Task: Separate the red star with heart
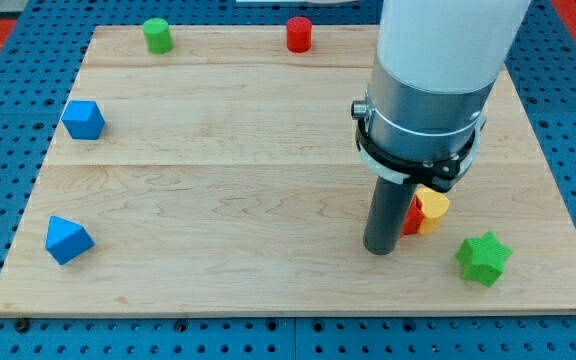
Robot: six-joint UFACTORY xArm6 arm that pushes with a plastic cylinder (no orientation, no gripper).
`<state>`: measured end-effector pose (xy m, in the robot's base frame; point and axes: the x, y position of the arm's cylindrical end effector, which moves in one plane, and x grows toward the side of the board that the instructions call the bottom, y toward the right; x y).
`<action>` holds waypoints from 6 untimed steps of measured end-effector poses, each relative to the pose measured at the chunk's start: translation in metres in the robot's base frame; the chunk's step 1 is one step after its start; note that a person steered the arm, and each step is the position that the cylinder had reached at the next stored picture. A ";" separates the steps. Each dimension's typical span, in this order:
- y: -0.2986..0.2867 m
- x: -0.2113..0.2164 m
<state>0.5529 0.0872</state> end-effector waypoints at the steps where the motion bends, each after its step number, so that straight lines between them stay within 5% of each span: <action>1: -0.049 0.001; 2: -0.059 -0.047; 4: 0.047 -0.050; 6: -0.118 -0.046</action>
